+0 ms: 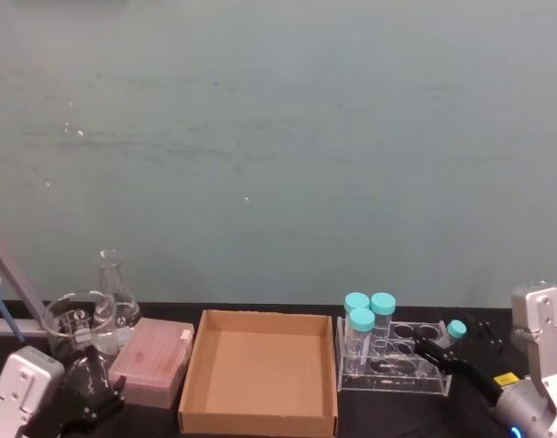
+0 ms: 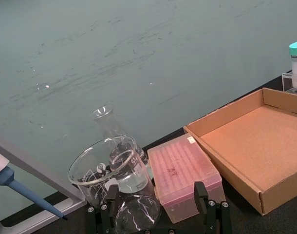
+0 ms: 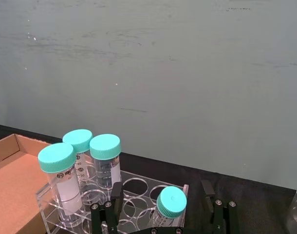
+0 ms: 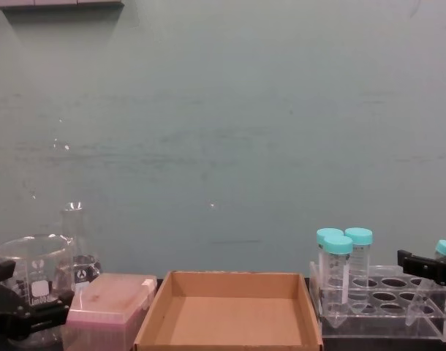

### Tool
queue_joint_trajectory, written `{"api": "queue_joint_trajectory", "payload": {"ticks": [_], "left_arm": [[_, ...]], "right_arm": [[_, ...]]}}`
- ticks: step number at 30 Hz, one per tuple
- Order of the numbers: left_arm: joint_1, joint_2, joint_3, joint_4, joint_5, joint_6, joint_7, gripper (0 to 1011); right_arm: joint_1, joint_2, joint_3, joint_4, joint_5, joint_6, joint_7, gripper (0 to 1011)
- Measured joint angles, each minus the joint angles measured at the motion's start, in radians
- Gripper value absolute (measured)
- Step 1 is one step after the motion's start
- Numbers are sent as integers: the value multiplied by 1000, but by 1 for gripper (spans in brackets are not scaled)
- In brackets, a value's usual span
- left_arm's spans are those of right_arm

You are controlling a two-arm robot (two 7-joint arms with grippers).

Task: Use the right hand to move the test tube from the test tube rack into the box.

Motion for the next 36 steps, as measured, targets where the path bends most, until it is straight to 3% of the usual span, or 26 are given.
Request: {"api": "queue_joint_trajectory", "payload": {"ticks": [6,14,20,21,22,28,36], "left_arm": [[0,0,0,0,0,0,0,1000],[0,0,0,0,0,0,0,1000],[0,0,0,0,0,0,0,1000],[0,0,0,0,0,0,0,1000],[0,0,0,0,0,0,0,1000],[0,0,0,0,0,0,0,1000],[0,0,0,0,0,0,0,1000]], "right_arm": [[-1,1,-1,-2,0,0,0,924],[-2,2,-2,-4,1,0,-2,712],[-3,2,-2,-5,1,1,-3,491],[-3,2,-2,-5,1,1,-3,491],[-3,3,-2,-5,1,1,-3,418],[-4,3,-2,-6,2,1,-4,254],[-4,3,-2,-6,2,1,-4,212]]}}
